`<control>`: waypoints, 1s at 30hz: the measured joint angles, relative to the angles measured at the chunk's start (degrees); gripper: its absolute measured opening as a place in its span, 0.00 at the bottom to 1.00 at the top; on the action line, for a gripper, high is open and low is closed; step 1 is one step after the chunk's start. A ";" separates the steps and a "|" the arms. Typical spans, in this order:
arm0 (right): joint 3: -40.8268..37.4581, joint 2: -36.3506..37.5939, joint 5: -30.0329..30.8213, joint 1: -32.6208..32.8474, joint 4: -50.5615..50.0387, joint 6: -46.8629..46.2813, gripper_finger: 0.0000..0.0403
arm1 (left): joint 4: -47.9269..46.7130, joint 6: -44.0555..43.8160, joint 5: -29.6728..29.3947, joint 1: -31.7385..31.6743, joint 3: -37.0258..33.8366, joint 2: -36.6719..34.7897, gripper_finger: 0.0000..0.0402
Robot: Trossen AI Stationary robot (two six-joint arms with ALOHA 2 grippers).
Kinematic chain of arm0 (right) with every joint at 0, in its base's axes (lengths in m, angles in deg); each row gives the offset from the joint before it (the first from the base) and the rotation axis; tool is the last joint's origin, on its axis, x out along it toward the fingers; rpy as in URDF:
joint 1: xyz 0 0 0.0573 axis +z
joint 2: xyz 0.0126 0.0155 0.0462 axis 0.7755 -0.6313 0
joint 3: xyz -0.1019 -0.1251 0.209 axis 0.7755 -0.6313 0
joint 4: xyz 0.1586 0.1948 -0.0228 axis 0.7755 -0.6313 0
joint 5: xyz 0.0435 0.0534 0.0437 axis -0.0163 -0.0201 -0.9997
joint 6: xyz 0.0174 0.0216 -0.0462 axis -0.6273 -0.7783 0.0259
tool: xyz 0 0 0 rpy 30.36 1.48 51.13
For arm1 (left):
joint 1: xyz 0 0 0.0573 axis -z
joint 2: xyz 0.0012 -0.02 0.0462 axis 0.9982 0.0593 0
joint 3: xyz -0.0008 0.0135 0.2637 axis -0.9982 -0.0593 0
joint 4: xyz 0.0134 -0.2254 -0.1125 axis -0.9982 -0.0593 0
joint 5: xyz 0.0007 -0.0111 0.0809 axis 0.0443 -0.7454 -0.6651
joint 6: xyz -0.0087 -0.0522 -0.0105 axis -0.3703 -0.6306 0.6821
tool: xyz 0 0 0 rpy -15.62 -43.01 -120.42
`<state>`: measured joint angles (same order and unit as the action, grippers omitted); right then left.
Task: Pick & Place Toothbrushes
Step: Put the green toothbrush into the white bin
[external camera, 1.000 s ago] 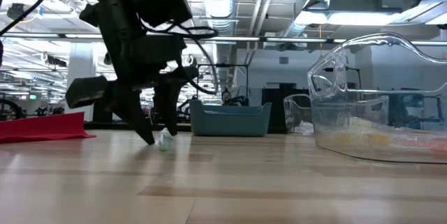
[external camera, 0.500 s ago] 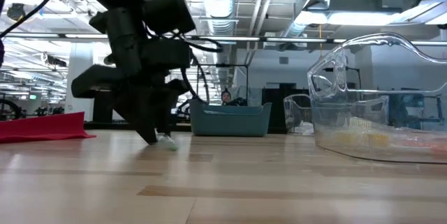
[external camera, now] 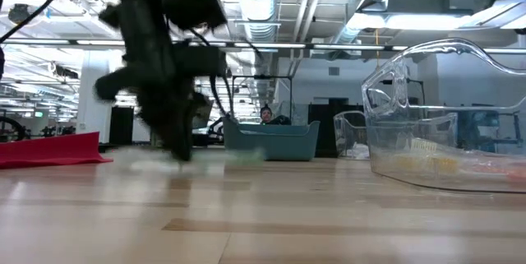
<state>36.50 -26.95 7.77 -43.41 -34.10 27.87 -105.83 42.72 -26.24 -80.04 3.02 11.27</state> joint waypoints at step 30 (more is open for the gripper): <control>-0.04 -0.67 0.04 -16.57 10.01 4.11 0.58 | -32.99 -109.25 -9.90 22.03 3.21 -32.70 0.01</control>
<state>36.45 -27.62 7.81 -59.98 -24.09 31.98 -138.83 -66.53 -36.15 -58.01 6.23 -21.43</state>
